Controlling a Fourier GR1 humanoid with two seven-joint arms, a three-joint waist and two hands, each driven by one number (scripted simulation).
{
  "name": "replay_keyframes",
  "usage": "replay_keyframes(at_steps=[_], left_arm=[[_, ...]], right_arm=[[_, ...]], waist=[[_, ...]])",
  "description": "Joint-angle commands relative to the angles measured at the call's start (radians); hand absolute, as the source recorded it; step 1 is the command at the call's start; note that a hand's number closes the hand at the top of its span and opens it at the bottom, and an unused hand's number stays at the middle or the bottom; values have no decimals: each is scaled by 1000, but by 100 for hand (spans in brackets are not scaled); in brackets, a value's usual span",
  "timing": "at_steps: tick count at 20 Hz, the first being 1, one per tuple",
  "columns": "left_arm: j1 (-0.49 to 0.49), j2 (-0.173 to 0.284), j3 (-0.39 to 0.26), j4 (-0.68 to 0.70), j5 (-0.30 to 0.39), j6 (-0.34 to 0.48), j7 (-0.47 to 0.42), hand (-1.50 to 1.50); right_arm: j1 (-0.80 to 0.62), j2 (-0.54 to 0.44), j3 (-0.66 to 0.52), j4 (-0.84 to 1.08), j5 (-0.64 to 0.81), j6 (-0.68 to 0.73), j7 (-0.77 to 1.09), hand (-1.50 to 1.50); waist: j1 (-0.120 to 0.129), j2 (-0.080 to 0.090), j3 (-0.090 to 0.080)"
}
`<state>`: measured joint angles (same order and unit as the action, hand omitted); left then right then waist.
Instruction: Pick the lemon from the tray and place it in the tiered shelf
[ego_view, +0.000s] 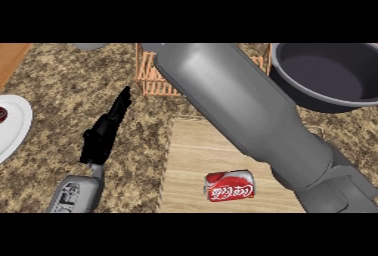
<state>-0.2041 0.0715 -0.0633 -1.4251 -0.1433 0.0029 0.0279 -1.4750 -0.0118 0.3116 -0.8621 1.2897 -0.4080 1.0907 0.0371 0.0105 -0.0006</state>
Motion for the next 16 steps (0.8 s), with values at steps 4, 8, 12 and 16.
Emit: replay_keyframes(at_steps=[4, 8, 12, 16], left_arm=[[5, 15, 9, -47, 11, -13, 30, 0], [-2, -15, -11, 3, -23, 18, -7, 0], [28, 12, 22, -5, 5, -1, -17, 0], [-15, 40, 59, 18, 31, -26, 7, 0]], right_arm=[[59, 11, -93, 40, 6, -273, 38, 150], [52, 11, -88, 108, -10, -328, 47, 150], [50, 5, -130, 185, 138, -155, 176, 150], [100, 5, -168, 141, 196, -170, 221, -150]], waist=[[-3, -5, 0], [2, -2, -1], [-33, -15, -1], [-46, -14, 0]])
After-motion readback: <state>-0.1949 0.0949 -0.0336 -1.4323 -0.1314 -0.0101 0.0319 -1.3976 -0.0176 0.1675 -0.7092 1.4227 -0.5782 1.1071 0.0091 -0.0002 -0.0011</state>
